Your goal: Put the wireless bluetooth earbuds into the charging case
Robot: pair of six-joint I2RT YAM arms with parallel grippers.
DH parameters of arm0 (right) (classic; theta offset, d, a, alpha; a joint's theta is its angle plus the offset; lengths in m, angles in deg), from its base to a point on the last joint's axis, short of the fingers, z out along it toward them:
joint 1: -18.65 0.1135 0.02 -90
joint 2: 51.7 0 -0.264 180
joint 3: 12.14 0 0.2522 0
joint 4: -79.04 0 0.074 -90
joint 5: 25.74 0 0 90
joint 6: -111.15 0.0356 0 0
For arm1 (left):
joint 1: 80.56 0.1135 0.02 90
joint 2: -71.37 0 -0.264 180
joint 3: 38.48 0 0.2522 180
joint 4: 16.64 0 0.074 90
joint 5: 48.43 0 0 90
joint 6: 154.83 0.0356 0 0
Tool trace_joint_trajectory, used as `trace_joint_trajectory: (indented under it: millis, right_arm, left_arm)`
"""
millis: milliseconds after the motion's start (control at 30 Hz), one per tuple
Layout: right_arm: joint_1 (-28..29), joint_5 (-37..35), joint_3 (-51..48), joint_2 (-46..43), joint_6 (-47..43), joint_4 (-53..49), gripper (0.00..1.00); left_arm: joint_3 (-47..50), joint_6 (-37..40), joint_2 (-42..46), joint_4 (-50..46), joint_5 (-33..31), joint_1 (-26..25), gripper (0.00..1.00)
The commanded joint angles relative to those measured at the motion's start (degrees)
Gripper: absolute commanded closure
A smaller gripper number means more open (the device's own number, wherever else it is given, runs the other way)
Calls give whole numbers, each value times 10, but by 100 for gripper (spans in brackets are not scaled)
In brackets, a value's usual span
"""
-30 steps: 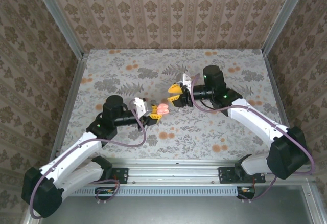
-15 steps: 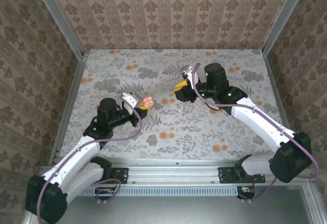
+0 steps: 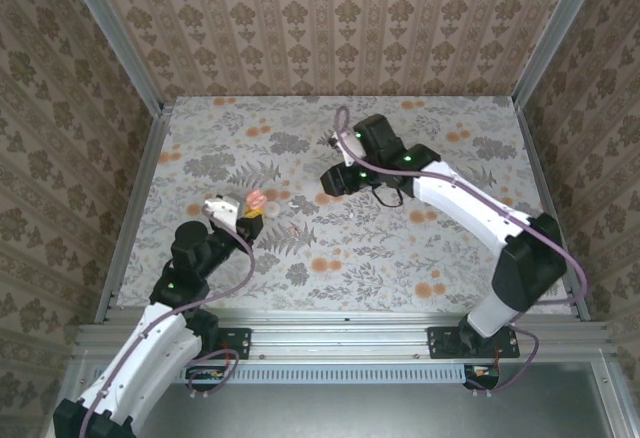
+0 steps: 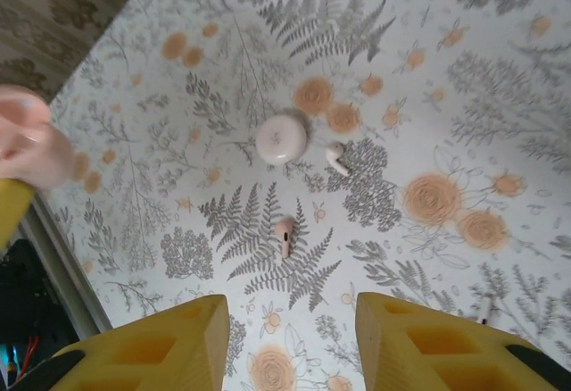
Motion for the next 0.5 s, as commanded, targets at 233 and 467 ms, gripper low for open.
trace_joint_trajectory:
  millis: [233,467]
  right_arm:
    - [90,-105,182,168,-17,-191,57]
    - [116,-125,262,265,-24,-223,57]
  left_arm:
    - [-14,-64,32,-96,-124,42,79]
    - [-31,-93,32,-148,-132,94,80]
